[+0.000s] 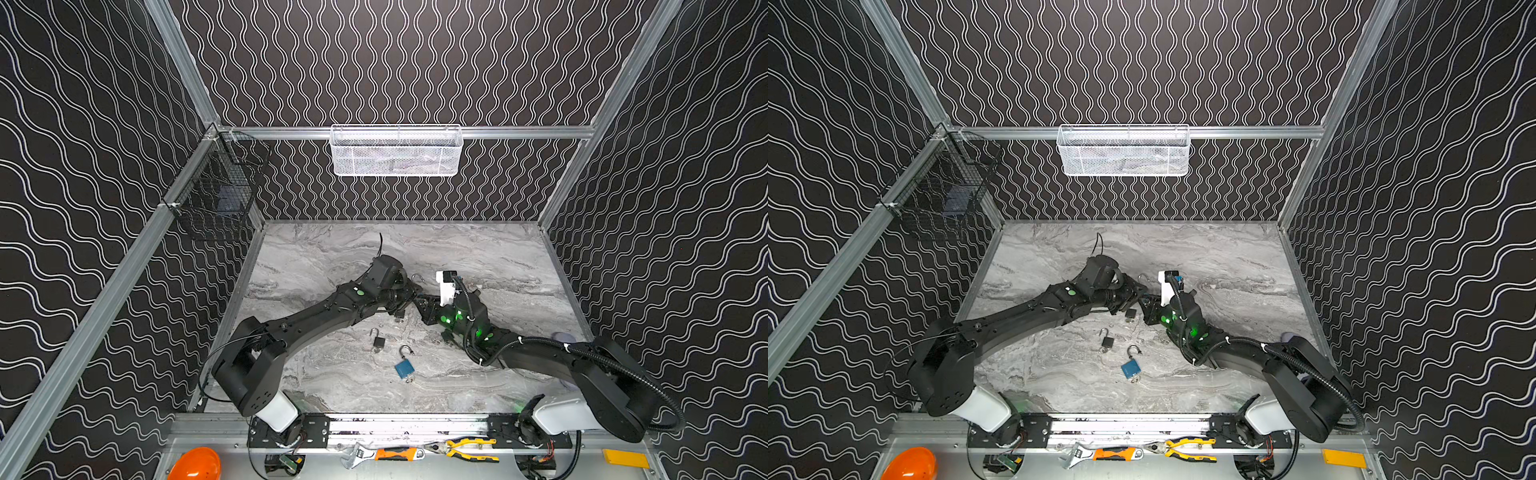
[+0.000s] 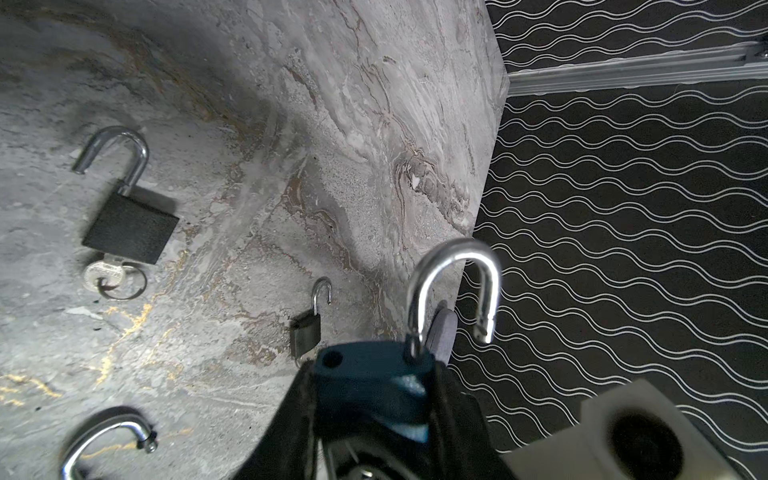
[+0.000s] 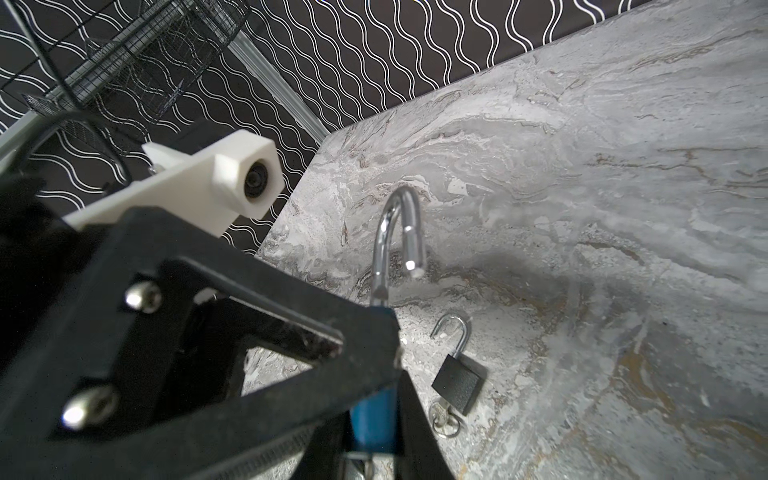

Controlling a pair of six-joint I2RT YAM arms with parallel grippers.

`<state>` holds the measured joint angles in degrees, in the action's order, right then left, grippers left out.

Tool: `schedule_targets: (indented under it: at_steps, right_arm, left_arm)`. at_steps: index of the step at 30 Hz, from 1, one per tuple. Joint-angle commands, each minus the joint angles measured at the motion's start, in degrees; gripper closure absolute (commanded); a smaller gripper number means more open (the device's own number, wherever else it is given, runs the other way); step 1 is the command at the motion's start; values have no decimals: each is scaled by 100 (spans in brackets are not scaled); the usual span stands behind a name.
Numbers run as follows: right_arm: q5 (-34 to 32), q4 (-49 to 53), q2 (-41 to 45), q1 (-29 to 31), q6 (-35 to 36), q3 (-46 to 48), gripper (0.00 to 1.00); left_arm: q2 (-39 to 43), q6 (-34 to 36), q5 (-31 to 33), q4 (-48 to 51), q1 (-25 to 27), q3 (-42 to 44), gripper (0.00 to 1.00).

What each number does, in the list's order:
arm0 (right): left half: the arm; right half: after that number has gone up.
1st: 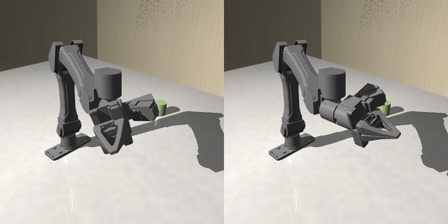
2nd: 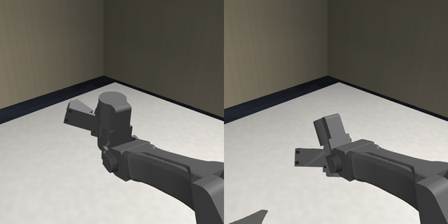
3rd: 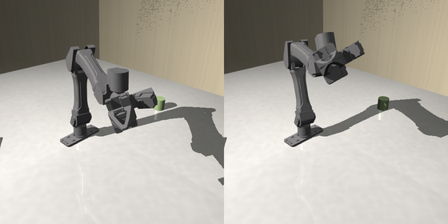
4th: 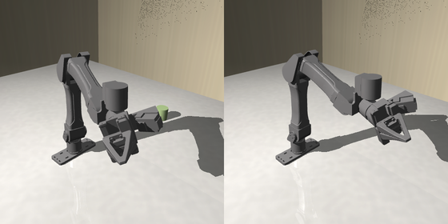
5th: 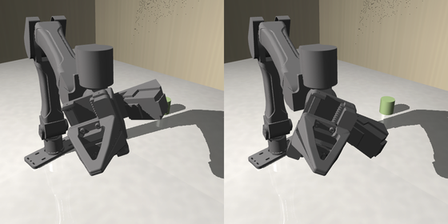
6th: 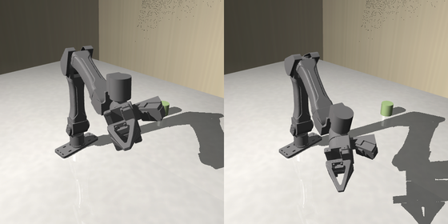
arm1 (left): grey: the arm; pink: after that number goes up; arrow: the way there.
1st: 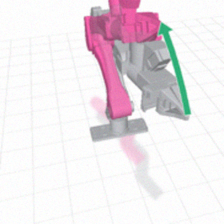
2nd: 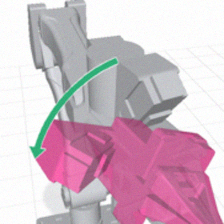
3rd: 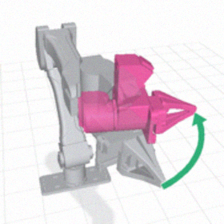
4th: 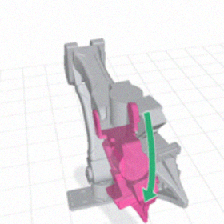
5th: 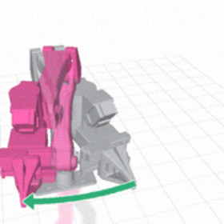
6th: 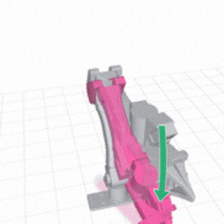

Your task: Lock with the key

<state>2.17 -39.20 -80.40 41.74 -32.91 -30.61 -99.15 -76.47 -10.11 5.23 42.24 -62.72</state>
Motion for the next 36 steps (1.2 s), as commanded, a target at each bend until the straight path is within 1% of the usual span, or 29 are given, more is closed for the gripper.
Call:
schedule_targets:
  at_steps: [1, 4, 7, 9, 11, 13, 16, 18, 22, 24, 26, 28, 31, 33, 36]
  right_arm:
    - [-100, -213, 157, 10, 178, 1, 100]
    - [-108, -26, 314, 10, 205, -3, 100]
    - [-131, 165, 499, 10, 181, 48, 100]
    - [-137, 271, 616, 5, 169, 106, 100]
    - [-135, 462, 703, 1, 224, 96, 100]
    - [-121, 665, 788, 1, 269, 66, 100]
    - [-85, 906, 910, -8, 287, 54, 100]
    - [-83, 1060, 1005, -8, 276, 68, 100]
    - [-161, 1603, 1278, -20, 435, 38, 100]
    - [-85, 1842, 1404, -64, 495, 19, 100]
    - [157, 2125, 1472, -118, 597, -68, 100]
    - [406, 2399, 1449, -157, 732, -197, 100]
    - [781, 2805, 1333, -166, 978, -445, 100]
    - [1003, 2964, 1268, -182, 1163, -569, 100]
    - [1331, 3171, 1168, -209, 1423, -743, 100]
  left_arm:
    - [66, 31, -26, -294, -45, 122, 61]
    - [81, 57, -60, -501, -81, 237, 46]
    - [-4, 204, -146, -484, -144, 155, 35]
    - [-58, 328, -243, -475, -179, 68, 29]
    - [-92, 511, -334, -516, -209, -17, 23]
    - [-126, 813, -408, -352, -233, -204, 14]
    - [-122, 1241, -475, -80, -268, -397, 6]
    - [-89, 1440, -481, 108, -316, -410, 2]
    - [48, 1826, -477, 386, -519, -274, 2]
    - [191, 2048, -239, 625, -567, -210, 2]
    - [350, 2339, 115, 786, -568, -125, 2]
    - [522, 2541, 253, 788, -564, 55, 2]
    - [680, 2755, 204, 558, -567, 293, 2]
    - [700, 2818, 56, 487, -565, 348, 2]
    - [704, 2853, 27, 446, -565, 436, 2]
